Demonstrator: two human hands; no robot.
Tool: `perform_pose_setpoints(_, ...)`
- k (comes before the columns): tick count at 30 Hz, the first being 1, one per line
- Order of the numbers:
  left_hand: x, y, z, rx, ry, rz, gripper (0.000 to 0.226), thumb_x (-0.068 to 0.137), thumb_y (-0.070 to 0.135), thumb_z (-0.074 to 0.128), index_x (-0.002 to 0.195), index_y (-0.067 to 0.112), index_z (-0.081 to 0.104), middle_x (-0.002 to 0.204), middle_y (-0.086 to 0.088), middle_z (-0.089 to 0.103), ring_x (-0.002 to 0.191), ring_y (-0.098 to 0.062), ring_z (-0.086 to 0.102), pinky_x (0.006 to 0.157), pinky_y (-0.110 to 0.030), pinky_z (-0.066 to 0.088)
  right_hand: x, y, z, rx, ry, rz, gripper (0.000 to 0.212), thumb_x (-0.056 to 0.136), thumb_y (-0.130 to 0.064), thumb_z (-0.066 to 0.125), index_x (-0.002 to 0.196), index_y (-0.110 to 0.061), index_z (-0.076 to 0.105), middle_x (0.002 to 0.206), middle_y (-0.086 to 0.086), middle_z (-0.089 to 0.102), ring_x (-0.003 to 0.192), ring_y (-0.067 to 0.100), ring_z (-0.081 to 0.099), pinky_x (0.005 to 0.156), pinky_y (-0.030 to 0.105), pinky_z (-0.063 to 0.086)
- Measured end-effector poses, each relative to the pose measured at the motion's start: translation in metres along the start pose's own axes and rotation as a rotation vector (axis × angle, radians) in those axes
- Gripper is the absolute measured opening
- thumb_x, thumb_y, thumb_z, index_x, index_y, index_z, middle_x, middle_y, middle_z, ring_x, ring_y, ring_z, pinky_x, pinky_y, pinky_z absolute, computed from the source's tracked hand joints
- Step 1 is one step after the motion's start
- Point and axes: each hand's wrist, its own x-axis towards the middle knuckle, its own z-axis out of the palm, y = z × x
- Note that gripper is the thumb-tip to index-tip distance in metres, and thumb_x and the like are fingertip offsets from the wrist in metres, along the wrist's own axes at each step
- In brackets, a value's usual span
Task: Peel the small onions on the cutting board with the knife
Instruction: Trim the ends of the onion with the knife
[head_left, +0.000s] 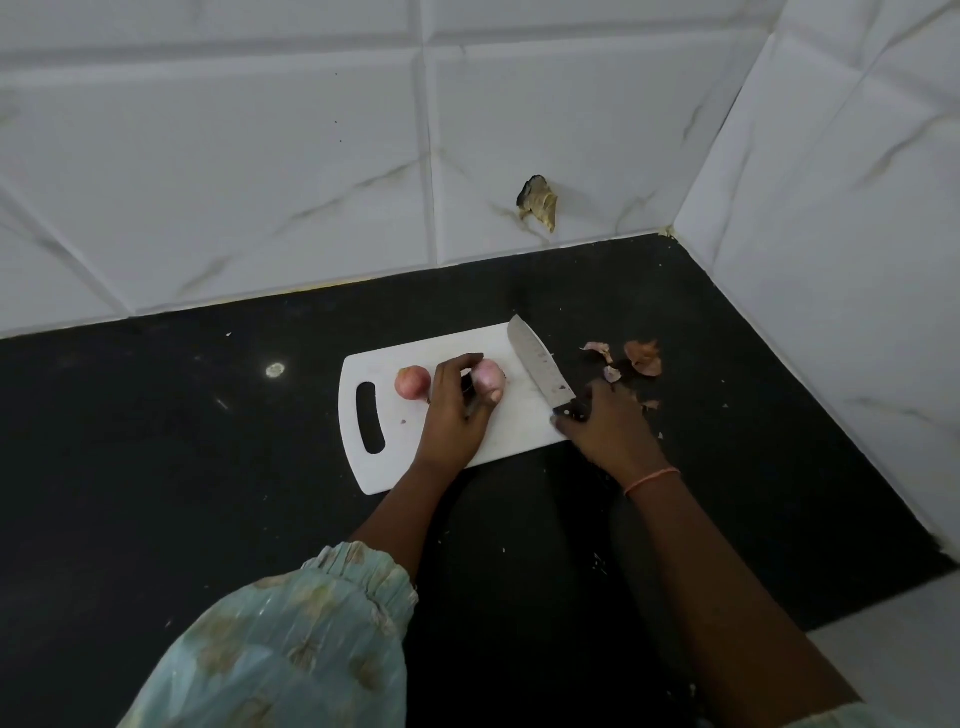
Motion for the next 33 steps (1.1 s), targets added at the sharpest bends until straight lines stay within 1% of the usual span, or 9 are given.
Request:
perform_pose_setpoints(3,0.000,-0.003,0.000,0.034,-0.012,0.008,0.047,0.090,0.022,0.069,0.129,0.029,0.044,0.131,-0.002,0.051,0.122,-0.015,0.055,0.100,-0.026,0.048,-0.003,0.006,0.007,-0.086,-0.175,0.057,0.089,0.082,-0.024,0.072,0.153,-0.012,0.018,0.153,0.022,0.026,0.136,0.034,0.039,0.107,0.040,0.038)
perform_pose_setpoints(5,-0.001,0.000,0.000,0.008,0.006,-0.031,0.047,0.088,0.021,0.072,0.127,0.024,0.045,0.130,-0.001,0.054,0.120,-0.013,0.057,0.096,-0.015,0.046,-0.005,0.005,0.009,-0.050,-0.139,0.054,0.080,0.087,-0.016,0.063,0.153,-0.012,0.019,0.147,0.022,0.038,0.124,0.031,0.052,0.099,0.037,0.044)
perform_pose_setpoints(8,-0.001,0.004,-0.002,-0.040,0.017,-0.083,0.046,0.086,0.016,0.073,0.125,0.017,0.048,0.124,-0.001,0.059,0.115,-0.009,0.060,0.089,-0.007,0.045,-0.014,-0.003,0.006,0.059,0.021,0.045,0.058,0.095,-0.023,0.050,0.148,-0.011,0.032,0.126,0.014,0.058,0.109,0.028,0.059,0.089,0.040,0.047)
perform_pose_setpoints(10,-0.001,0.006,-0.003,-0.030,0.018,-0.070,0.043,0.086,0.017,0.073,0.123,0.017,0.049,0.120,0.001,0.060,0.112,-0.007,0.060,0.089,-0.008,0.045,-0.020,-0.011,0.003,0.226,0.071,0.084,0.043,0.098,-0.030,0.046,0.137,-0.011,0.044,0.107,0.009,0.063,0.094,0.024,0.062,0.079,0.040,0.048)
perform_pose_setpoints(13,0.000,0.005,-0.002,-0.016,0.010,-0.035,0.040,0.089,0.023,0.073,0.122,0.016,0.051,0.117,0.004,0.062,0.110,-0.005,0.061,0.093,-0.019,0.049,-0.027,-0.025,0.003,0.443,0.061,0.074,0.033,0.100,-0.044,0.044,0.098,-0.013,0.054,0.082,0.004,0.057,0.075,0.019,0.057,0.062,0.033,0.042)
perform_pose_setpoints(17,0.001,0.005,-0.001,0.011,0.003,-0.039,0.041,0.092,0.028,0.070,0.127,0.017,0.052,0.121,0.004,0.063,0.112,-0.006,0.060,0.095,-0.021,0.049,-0.031,-0.034,0.009,0.285,0.031,-0.041,0.040,0.100,-0.047,0.041,0.083,-0.015,0.056,0.070,0.003,0.055,0.064,0.016,0.053,0.056,0.031,0.037)
perform_pose_setpoints(23,0.001,0.009,0.000,0.050,0.013,-0.048,0.044,0.096,0.026,0.065,0.136,0.015,0.053,0.130,0.006,0.060,0.114,-0.003,0.057,0.092,-0.003,0.041,-0.033,-0.042,0.013,0.193,0.031,-0.088,0.037,0.101,-0.041,0.039,0.086,-0.012,0.057,0.068,0.002,0.052,0.065,0.019,0.053,0.058,0.035,0.041)
perform_pose_setpoints(28,0.001,0.009,-0.001,0.043,0.001,-0.047,0.047,0.096,0.024,0.065,0.140,0.013,0.052,0.137,0.006,0.057,0.120,-0.002,0.054,0.097,-0.004,0.040,-0.033,-0.047,0.011,0.073,0.008,-0.098,0.038,0.103,-0.041,0.034,0.096,-0.012,0.057,0.072,0.000,0.052,0.070,0.018,0.056,0.060,0.034,0.043)
perform_pose_setpoints(33,0.004,0.009,-0.005,0.014,-0.025,-0.068,0.044,0.094,0.015,0.067,0.136,0.013,0.055,0.129,0.003,0.063,0.117,-0.008,0.059,0.094,-0.006,0.042,-0.029,-0.049,0.004,-0.038,-0.031,-0.139,0.038,0.104,-0.040,0.032,0.104,-0.010,0.056,0.076,0.001,0.052,0.073,0.020,0.054,0.062,0.032,0.039)
